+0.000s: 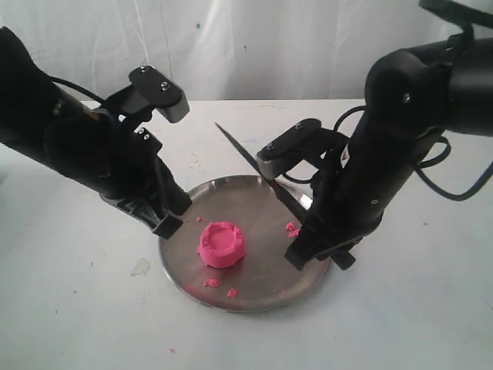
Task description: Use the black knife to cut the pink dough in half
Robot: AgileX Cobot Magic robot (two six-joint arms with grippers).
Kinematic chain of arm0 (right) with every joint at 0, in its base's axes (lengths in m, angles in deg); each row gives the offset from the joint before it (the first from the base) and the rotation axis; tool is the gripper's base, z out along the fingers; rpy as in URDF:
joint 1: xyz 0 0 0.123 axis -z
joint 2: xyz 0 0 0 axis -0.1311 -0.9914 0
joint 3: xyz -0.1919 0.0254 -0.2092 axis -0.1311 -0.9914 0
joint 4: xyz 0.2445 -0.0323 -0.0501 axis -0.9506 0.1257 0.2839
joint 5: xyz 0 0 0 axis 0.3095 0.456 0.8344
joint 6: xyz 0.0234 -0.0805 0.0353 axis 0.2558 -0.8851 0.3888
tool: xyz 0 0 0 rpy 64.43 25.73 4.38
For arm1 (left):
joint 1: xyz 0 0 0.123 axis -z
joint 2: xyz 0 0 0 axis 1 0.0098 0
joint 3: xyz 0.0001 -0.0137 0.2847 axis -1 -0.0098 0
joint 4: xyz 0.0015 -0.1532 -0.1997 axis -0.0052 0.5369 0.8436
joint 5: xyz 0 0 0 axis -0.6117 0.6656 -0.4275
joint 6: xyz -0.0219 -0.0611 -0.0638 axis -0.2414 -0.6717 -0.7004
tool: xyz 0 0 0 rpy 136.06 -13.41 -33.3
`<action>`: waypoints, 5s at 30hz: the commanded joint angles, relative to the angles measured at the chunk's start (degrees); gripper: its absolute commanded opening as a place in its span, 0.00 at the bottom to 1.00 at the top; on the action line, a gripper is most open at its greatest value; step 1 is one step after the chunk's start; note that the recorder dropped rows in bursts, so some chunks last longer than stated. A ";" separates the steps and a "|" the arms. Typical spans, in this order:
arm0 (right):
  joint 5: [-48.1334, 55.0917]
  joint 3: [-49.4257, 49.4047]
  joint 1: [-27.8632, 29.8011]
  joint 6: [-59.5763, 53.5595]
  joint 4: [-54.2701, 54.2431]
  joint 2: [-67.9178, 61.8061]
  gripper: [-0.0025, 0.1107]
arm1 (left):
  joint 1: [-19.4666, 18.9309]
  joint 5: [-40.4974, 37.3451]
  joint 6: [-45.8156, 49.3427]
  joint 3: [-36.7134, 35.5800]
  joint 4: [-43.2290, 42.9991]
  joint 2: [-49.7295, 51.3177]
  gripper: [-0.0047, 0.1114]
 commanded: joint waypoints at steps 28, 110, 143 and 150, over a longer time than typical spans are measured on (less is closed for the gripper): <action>10.62 7.22 -0.65 -7.24 -8.66 -13.49 0.02 | -0.04 8.34 1.27 -0.29 3.70 9.68 0.04; 1.41 5.87 -0.65 -6.71 -6.79 -15.25 0.14 | -0.04 7.41 1.15 -0.29 3.70 9.68 0.04; -2.83 9.28 -10.87 5.58 6.29 -17.14 0.30 | -0.74 7.34 1.01 -0.29 -14.51 9.05 0.04; -3.51 9.28 -10.87 8.15 9.36 -19.88 0.30 | -0.72 7.34 0.78 -0.29 -14.51 9.05 0.04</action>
